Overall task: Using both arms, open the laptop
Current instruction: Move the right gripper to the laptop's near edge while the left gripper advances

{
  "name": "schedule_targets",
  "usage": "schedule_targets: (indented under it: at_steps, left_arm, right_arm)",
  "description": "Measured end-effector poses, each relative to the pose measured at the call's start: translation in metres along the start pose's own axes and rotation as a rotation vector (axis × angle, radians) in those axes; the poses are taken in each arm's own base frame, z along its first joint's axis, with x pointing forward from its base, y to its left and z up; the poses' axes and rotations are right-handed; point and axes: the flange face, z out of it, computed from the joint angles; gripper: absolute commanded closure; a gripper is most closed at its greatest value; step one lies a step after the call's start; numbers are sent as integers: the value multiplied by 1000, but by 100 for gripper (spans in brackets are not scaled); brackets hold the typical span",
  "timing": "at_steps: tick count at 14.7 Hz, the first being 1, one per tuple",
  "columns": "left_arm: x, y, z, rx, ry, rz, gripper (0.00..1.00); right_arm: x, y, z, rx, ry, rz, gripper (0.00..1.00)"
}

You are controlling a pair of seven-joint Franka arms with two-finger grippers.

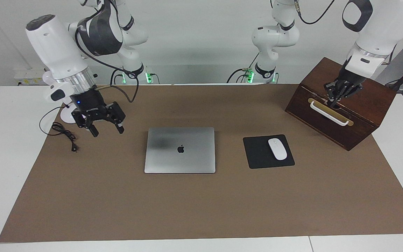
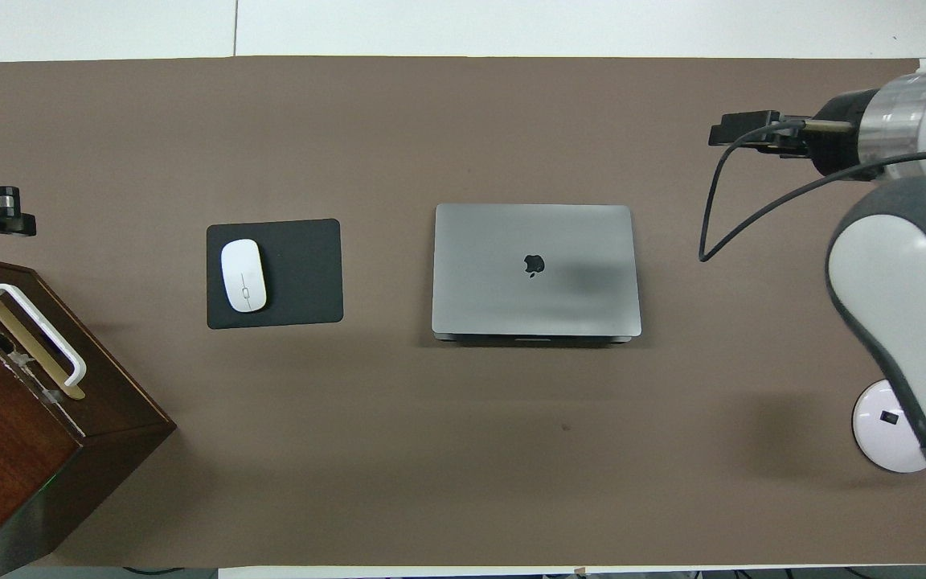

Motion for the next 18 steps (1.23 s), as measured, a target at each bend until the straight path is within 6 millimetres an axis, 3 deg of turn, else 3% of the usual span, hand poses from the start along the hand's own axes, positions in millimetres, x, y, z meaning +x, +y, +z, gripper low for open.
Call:
schedule_targets:
  at_steps: [3,6,10,13,15,18]
  left_arm:
    - [8,2,-4,-2,68,4,100]
    - [15,9,-8,-11,132,12,100]
    - [16,12,8,-73,155,-11,100]
    - [2,12,36,-102,155,-27,100]
    - [-17,16,57,-111,163,-13,100]
    - [-52,38,85,-116,189,57,100]
  right_arm:
    - [-16,-25,18,66,-15,112,0]
    - [-36,-34,42,99,1,194,0]
    - [-94,-59,77,130,28,262,0]
    - [-155,-74,88,188,12,361,0]
    - [-186,-65,91,200,-26,416,0]
    - [-218,-51,91,189,-72,498,0]
